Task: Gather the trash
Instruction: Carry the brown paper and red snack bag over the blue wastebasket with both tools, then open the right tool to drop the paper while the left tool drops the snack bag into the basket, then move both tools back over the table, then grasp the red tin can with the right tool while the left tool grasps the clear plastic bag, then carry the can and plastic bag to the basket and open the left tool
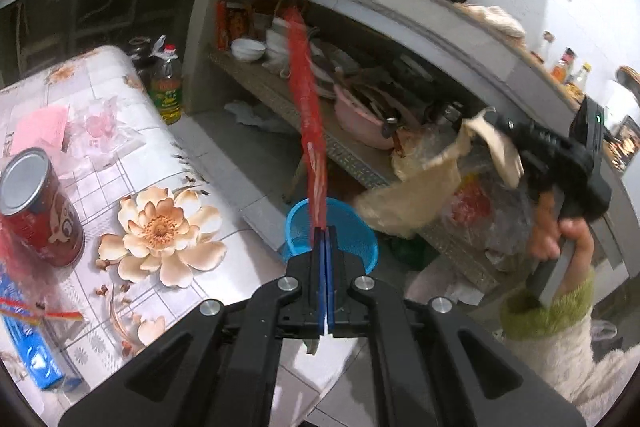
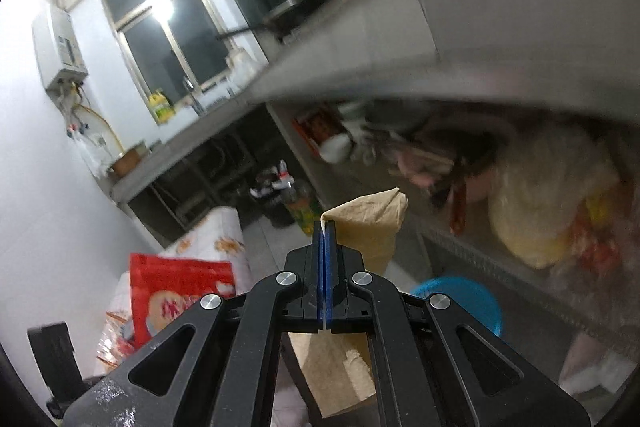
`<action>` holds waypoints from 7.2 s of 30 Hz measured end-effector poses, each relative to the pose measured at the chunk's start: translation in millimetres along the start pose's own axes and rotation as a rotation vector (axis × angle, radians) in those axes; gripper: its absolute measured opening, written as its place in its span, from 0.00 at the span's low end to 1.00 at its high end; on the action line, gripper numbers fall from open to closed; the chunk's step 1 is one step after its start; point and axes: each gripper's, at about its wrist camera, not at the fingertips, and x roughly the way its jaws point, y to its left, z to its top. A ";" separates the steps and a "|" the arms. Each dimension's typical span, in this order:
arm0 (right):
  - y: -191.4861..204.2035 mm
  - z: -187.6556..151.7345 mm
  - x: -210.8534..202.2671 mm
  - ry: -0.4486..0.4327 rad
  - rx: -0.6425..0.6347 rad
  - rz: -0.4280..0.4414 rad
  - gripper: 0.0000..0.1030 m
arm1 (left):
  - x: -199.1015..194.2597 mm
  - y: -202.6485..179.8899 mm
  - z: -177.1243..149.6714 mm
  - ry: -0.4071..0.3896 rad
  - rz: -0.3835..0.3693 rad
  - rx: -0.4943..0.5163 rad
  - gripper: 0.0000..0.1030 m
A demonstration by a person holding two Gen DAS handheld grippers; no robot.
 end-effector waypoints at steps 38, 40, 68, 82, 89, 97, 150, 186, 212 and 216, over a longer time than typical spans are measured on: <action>-100.4 -71.1 158.0 0.340 -0.019 -0.269 0.04 | 148.5 -58.3 101.5 0.201 -0.011 0.044 0.00; -110.6 -77.9 167.1 0.362 -0.016 -0.287 0.16 | 175.1 -57.6 101.4 0.234 0.005 0.049 0.00; -162.9 -185.4 15.5 0.407 0.164 -0.413 0.52 | 312.1 -84.4 74.9 0.459 0.010 -0.007 0.36; -94.0 -156.8 11.4 0.346 0.064 -0.333 0.58 | 98.5 -70.1 87.6 0.219 -0.022 0.036 0.50; -40.6 -135.9 -5.2 0.303 -0.016 -0.213 0.66 | -14.2 -35.8 29.9 0.102 0.016 0.022 0.56; 30.7 -120.3 -6.9 0.311 -0.079 0.006 0.75 | -130.2 31.0 -43.7 -0.034 0.190 -0.044 0.62; 310.3 -174.1 176.6 0.579 -0.508 0.627 0.75 | -114.9 173.9 -21.8 -0.081 0.354 -0.324 0.09; 177.9 -82.2 66.1 0.277 -0.233 0.530 0.67 | -132.1 65.7 5.1 -0.205 0.316 -0.102 0.05; -100.8 -111.5 2.8 0.225 0.261 -0.023 0.67 | 237.7 -100.8 49.9 0.389 0.085 0.237 0.06; -118.3 -116.2 -4.6 0.229 0.308 -0.035 0.67 | 300.9 -102.8 40.9 0.466 0.175 0.311 0.07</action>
